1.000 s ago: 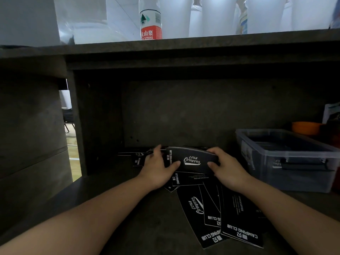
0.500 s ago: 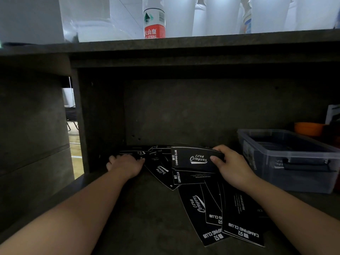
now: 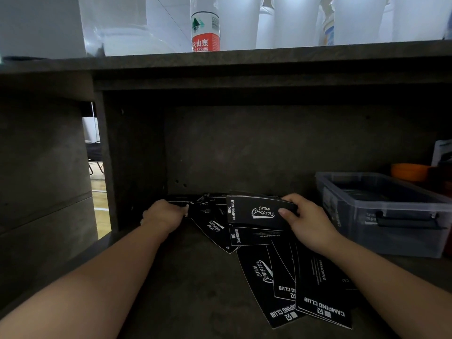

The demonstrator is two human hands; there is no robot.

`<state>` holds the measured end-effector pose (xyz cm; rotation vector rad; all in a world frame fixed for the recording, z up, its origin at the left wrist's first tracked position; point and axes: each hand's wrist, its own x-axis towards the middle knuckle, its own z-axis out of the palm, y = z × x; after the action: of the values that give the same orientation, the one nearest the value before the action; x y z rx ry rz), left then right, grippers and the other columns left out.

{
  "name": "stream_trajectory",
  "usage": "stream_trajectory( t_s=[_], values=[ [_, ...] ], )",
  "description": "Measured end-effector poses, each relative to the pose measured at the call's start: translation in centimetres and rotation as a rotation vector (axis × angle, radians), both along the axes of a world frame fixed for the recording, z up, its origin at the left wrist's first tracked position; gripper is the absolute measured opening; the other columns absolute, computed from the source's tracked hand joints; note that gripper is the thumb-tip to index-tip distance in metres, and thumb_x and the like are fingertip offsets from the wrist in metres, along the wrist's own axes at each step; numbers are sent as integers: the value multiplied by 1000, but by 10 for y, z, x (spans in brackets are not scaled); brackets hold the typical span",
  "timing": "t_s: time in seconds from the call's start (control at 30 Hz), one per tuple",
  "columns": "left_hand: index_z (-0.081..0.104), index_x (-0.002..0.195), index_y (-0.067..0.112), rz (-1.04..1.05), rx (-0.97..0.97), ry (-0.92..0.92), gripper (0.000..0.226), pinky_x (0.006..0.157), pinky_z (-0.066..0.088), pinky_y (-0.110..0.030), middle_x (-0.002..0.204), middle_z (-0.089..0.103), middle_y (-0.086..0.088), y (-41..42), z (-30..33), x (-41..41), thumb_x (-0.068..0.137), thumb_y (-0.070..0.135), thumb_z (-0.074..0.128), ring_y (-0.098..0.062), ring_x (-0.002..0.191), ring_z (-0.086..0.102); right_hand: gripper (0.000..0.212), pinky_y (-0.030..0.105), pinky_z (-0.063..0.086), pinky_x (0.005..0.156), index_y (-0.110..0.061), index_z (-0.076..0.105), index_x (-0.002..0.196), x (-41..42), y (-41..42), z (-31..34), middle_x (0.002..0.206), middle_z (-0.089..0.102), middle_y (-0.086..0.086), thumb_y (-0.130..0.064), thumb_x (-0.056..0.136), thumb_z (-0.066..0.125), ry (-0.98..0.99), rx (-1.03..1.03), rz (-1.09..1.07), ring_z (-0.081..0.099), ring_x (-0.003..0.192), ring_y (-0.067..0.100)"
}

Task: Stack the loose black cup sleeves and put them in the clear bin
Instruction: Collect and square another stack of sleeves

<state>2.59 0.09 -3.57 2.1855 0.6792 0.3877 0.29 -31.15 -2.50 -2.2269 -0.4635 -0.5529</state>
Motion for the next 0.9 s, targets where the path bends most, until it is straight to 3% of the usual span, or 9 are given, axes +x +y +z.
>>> stream_trajectory(
  t_s=[0.07, 0.13, 0.3, 0.47, 0.57, 0.63, 0.7, 0.8, 0.9],
  values=[
    [72, 106, 12, 14, -127, -140, 42, 92, 51, -39, 109, 68, -12, 2, 2, -1, 83, 46, 68, -30, 101, 62, 9, 9, 38, 67, -27, 59, 98, 0, 0, 0, 87, 65, -10, -19, 93, 59, -6, 7, -3, 56, 79, -2],
    [70, 110, 8, 83, -168, -278, 27, 86, 49, -33, 110, 67, -14, 0, 8, -5, 95, 28, 59, -30, 103, 62, 10, 10, 40, 68, -28, 59, 95, 0, 0, 1, 87, 65, -11, -19, 92, 60, -17, 28, 1, 58, 81, -1],
    [50, 118, 8, 238, -199, -656, 19, 79, 40, -33, 114, 61, -7, -9, 21, -21, 101, 13, 44, -22, 103, 57, 10, 8, 39, 65, -28, 59, 96, -2, 1, 2, 86, 65, -13, -18, 93, 59, -19, 37, 6, 58, 80, -2],
    [44, 137, 7, 93, -126, -550, 52, 91, 45, -37, 125, 62, -14, -7, 14, -16, 93, 28, 64, -27, 111, 59, 11, 4, 37, 62, -29, 59, 94, -3, 1, 3, 84, 64, -13, -19, 93, 59, -23, 22, -8, 56, 77, -4],
    [51, 137, 6, 138, -90, -648, 46, 99, 42, -34, 128, 62, -15, -9, 15, -17, 95, 20, 61, -30, 120, 56, 11, 2, 37, 61, -31, 58, 93, -2, 1, 3, 83, 64, -13, -20, 93, 60, -23, 7, -17, 55, 75, -5],
    [55, 131, 12, 181, -80, -858, 34, 94, 43, -32, 119, 64, -9, -9, 19, -21, 97, 14, 55, -25, 112, 59, 12, 4, 39, 62, -31, 58, 93, -2, 1, 3, 83, 65, -12, -20, 92, 60, -25, 11, -19, 56, 76, -4],
    [64, 115, 16, 118, -19, -936, 26, 94, 43, -29, 115, 59, -1, -9, 20, -22, 95, 4, 51, -18, 108, 57, 12, 4, 39, 62, -31, 58, 94, -2, 0, 3, 83, 64, -12, -20, 92, 60, -26, 12, -18, 56, 76, -4],
    [72, 84, 24, 9, -28, -864, 37, 97, 43, -28, 119, 48, 5, -11, 13, -16, 91, -5, 50, -13, 109, 52, 12, 4, 37, 61, -31, 57, 95, -1, 0, 2, 81, 63, -13, -19, 92, 60, -24, 9, -16, 55, 72, -4],
    [71, 80, 34, -79, -94, -753, 44, 75, 55, -36, 104, 68, -2, -11, 9, -10, 92, 0, 44, -26, 84, 66, 10, 2, 36, 60, -29, 59, 98, 0, 0, 2, 83, 62, -11, -20, 92, 60, -26, -3, -26, 53, 71, -4]
  ],
)
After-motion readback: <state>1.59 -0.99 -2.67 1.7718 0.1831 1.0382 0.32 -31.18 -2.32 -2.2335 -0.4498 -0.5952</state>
